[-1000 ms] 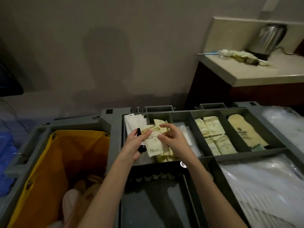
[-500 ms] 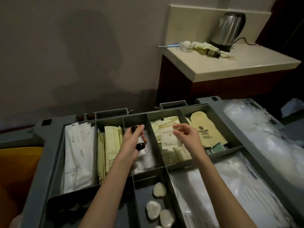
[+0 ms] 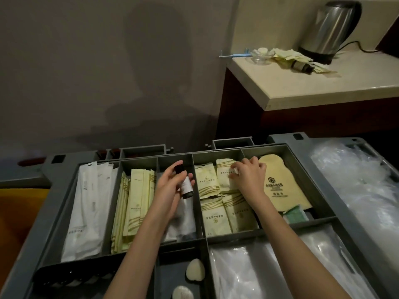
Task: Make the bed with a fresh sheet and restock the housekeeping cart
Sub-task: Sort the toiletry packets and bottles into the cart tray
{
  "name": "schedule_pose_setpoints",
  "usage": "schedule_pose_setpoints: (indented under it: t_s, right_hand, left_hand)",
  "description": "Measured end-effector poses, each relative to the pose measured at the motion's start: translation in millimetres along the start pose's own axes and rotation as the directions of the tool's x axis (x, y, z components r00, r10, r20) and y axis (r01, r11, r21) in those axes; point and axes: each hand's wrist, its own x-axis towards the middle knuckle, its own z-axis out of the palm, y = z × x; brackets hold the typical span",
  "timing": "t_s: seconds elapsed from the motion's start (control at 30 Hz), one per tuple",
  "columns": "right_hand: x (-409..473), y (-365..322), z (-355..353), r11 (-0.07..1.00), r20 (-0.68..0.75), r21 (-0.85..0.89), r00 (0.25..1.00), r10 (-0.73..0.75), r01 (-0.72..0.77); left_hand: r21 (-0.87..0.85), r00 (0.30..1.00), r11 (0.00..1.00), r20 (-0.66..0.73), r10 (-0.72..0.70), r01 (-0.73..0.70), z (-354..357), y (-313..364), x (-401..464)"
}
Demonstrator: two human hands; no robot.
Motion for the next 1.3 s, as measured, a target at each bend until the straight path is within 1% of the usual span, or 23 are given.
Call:
schedule_pose_setpoints:
  t_s: [0.03, 0.1, 0.2, 0.37, 0.43, 0.53, 0.63, 0.77, 0.83, 0.9, 0.97, 1.0, 1.13, 1.2, 1.3]
  right_hand:
    - [-1, -1, 1, 0.999, 0.001, -0.038, 1.0, 0.002, -0.002]
    - [-3, -2, -2, 0.998, 0.005, -0.052, 1.0, 0.022, -0.022]
    - [-14, -8, -10, 0.999, -0.011, -0.031, 1.0, 0.02, -0.02]
    - [-64, -59, -24, 0.992, -0.066, 0.123, 0.998, -0.011, 0.019]
    - [-91, -86, -30, 0.971, -0.049, 0.235, 0.998, -0.028, 0.039]
    - [-130, -126, -34, 0.906, 0.025, 0.423, 1.0, -0.001, -0.01]
    - [-165, -151, -37, 0.845, 0.004, 0.534, 1.0, -0.031, 0.024]
    - [-201, -167, -42, 0.791, -0.009, 0.61, 0.999, -0.038, 0.036]
    - [-213, -171, -44, 0.781, -0.023, 0.624, 1.0, -0.01, 0.022]
    - [-222, -174, -47, 0.733, -0.008, 0.68, 0.999, 0.035, -0.02]
    - [-230, -176, -49, 0.682, 0.036, 0.728, 0.997, 0.062, -0.069]
    - [-233, -177, -48, 0.681, 0.046, 0.728, 0.997, 0.056, -0.072]
    - [-239, -171, -35, 0.806, 0.069, 0.592, 0.997, -0.032, -0.015]
    - [-243, -166, -33, 0.845, 0.089, 0.534, 0.996, -0.027, -0.025]
    - [-248, -157, -30, 0.868, 0.062, 0.496, 0.998, -0.022, -0.012]
  left_hand:
    - [0.058, 0.999, 0.998, 0.008, 0.031, -0.031, -3, 1, -2]
    - [0.17, 0.996, 0.982, 0.024, 0.084, -0.087, -10, 4, -10]
    - [0.253, 0.989, 0.956, 0.039, 0.144, -0.149, -23, 13, -27]
    - [0.349, 0.96, 0.895, 0.082, 0.268, -0.279, -59, 32, -71]
    - [0.363, 0.949, 0.877, 0.099, 0.3, -0.315, -80, 40, -91]
    - [0.4, 0.934, 0.844, 0.143, 0.326, -0.356, -112, 48, -118]
    - [0.483, 0.921, 0.784, 0.2, 0.336, -0.39, -140, 48, -143]
    - [0.523, 0.918, 0.755, 0.238, 0.317, -0.396, -165, 42, -166]
    - [0.55, 0.924, 0.744, 0.249, 0.289, -0.381, -173, 35, -172]
    - [0.589, 0.922, 0.71, 0.273, 0.273, -0.385, -175, 25, -174]
    - [0.634, 0.913, 0.657, 0.298, 0.278, -0.407, -171, 11, -173]
    - [0.655, 0.905, 0.625, 0.311, 0.29, -0.425, -168, 5, -172]
    - [0.72, 0.844, 0.449, 0.389, 0.37, -0.529, -154, -19, -163]
    - [0.757, 0.813, 0.341, 0.413, 0.41, -0.557, -151, -27, -157]
    - [0.831, 0.763, 0.138, 0.411, 0.499, -0.538, -151, -36, -153]
